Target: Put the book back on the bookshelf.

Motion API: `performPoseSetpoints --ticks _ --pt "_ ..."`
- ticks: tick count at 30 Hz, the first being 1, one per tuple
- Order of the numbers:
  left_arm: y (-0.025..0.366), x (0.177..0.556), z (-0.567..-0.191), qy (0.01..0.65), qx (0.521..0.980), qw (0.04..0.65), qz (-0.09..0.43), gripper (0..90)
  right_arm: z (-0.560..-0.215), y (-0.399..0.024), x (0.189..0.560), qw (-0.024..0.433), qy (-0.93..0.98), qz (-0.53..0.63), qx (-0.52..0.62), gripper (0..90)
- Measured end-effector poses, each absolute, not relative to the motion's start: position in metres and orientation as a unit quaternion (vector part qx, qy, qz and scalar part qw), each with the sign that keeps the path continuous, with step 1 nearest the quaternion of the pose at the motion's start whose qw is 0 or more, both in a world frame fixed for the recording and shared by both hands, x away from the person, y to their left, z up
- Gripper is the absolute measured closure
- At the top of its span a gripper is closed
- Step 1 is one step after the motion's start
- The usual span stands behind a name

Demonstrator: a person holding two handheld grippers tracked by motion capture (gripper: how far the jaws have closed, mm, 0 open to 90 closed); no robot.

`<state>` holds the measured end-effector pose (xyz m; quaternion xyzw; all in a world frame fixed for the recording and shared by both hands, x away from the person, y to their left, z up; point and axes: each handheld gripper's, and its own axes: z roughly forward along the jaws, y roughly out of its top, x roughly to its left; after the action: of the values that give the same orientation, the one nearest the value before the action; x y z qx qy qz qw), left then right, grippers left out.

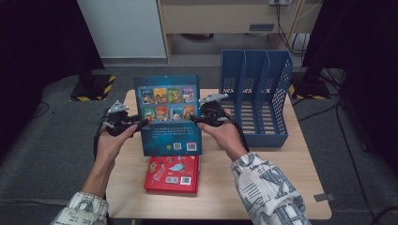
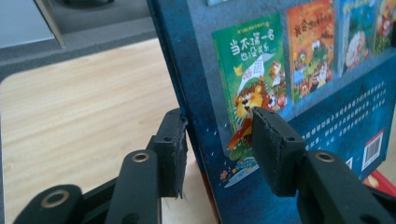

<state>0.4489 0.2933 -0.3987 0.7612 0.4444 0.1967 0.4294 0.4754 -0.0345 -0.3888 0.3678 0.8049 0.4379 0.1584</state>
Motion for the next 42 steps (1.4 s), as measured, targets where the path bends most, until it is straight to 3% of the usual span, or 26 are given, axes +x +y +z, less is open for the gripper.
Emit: performPoseSetpoints --ticks 20,42 --pt "0.292 0.459 -0.391 0.444 0.761 0.425 0.206 56.5 -0.387 -0.034 0.489 0.163 0.805 0.440 0.363 55.9" --pt "0.290 0.434 -0.401 0.445 0.756 0.433 0.204 54.5 -0.388 -0.035 0.460 0.179 0.813 0.433 0.345 54.5"
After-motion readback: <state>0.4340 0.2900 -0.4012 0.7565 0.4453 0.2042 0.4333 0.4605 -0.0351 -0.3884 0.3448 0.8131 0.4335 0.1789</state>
